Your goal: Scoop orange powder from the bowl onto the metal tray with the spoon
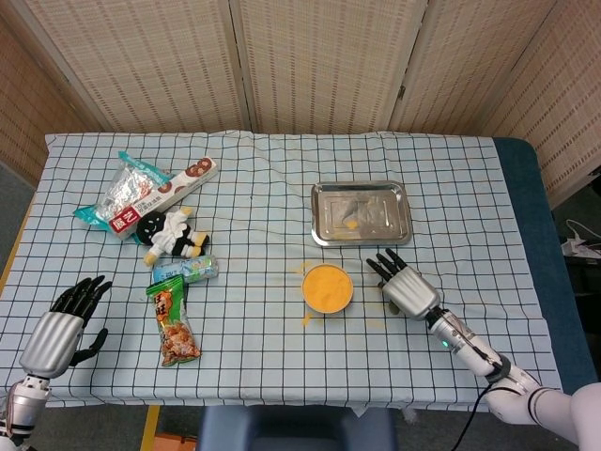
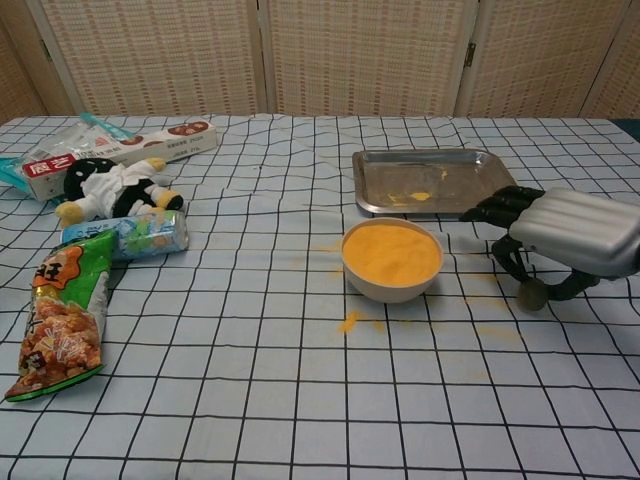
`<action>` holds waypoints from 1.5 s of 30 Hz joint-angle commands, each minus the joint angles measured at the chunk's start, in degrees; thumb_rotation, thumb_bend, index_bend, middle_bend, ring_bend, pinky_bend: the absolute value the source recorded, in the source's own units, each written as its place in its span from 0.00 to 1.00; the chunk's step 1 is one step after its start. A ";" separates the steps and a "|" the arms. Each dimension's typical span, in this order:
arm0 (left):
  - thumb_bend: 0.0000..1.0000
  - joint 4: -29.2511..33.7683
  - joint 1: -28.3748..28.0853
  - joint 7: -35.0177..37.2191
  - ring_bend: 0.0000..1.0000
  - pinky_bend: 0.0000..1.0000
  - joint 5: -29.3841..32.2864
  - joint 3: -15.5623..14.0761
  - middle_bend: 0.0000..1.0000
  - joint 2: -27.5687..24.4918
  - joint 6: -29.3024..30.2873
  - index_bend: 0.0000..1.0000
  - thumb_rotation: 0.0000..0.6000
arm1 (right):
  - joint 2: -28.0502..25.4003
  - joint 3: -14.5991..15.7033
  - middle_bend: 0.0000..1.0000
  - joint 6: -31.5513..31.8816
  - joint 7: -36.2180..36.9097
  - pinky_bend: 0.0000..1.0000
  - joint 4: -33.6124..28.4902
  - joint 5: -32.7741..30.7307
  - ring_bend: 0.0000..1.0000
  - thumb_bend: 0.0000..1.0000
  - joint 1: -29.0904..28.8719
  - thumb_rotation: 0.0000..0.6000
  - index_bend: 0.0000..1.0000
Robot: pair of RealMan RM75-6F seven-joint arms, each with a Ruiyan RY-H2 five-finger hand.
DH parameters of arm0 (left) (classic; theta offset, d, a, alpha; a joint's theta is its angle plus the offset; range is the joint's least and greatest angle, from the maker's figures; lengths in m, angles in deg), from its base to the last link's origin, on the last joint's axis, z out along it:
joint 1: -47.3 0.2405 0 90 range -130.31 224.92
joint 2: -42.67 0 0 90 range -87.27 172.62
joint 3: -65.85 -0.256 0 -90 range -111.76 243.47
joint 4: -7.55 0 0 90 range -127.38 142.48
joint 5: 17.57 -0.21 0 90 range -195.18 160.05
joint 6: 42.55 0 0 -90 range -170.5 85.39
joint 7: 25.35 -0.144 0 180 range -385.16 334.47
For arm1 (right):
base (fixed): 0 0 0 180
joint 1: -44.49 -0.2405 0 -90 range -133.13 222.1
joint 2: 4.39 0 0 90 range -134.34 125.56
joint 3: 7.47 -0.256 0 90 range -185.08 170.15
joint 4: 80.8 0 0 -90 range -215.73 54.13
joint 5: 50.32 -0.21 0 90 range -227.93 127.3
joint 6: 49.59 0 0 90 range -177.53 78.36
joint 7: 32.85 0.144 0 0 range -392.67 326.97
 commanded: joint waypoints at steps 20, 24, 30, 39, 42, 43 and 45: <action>0.44 0.58 0.14 5.33 0.00 0.15 -3.24 -1.39 0.00 -2.10 1.83 0.00 1.00 | -0.30 -14.76 0.06 6.52 -34.12 0.00 -29.79 -22.26 0.00 0.33 0.30 1.00 0.63; 0.44 0.20 0.20 7.06 0.00 0.15 -3.83 -1.51 0.00 -2.71 2.58 0.00 1.00 | 4.30 -15.86 0.06 9.00 -42.88 0.00 -32.93 -27.75 0.00 0.33 -0.36 1.00 0.62; 0.44 -0.19 0.42 9.13 0.00 0.15 -4.38 -1.69 0.00 -3.39 3.54 0.00 1.00 | 7.96 -16.75 0.06 10.84 -52.38 0.00 -36.27 -35.74 0.00 0.32 -2.15 1.00 0.59; 0.44 -0.25 0.68 10.47 0.00 0.15 -5.48 -1.99 0.00 -3.88 4.83 0.00 1.00 | 10.68 -16.32 0.05 10.70 -57.75 0.00 -36.10 -41.86 0.00 0.32 -5.32 1.00 0.59; 0.44 -0.24 0.71 10.50 0.00 0.15 -5.64 -2.04 0.00 -3.93 4.97 0.00 1.00 | 12.30 -16.52 0.05 10.42 -58.43 0.00 -33.50 -42.70 0.00 0.32 -6.77 1.00 0.58; 0.44 -0.26 0.73 10.50 0.00 0.15 -5.65 -2.06 0.00 -3.93 4.98 0.00 1.00 | 12.99 -16.65 0.05 10.34 -58.47 0.00 -32.30 -42.95 0.00 0.32 -7.34 1.00 0.58; 0.44 -0.33 0.74 10.59 0.00 0.15 -5.50 -2.00 0.00 -3.93 4.96 0.00 1.00 | 13.91 -16.92 0.05 9.93 -58.15 0.00 -30.66 -43.64 0.00 0.32 -8.14 1.00 0.57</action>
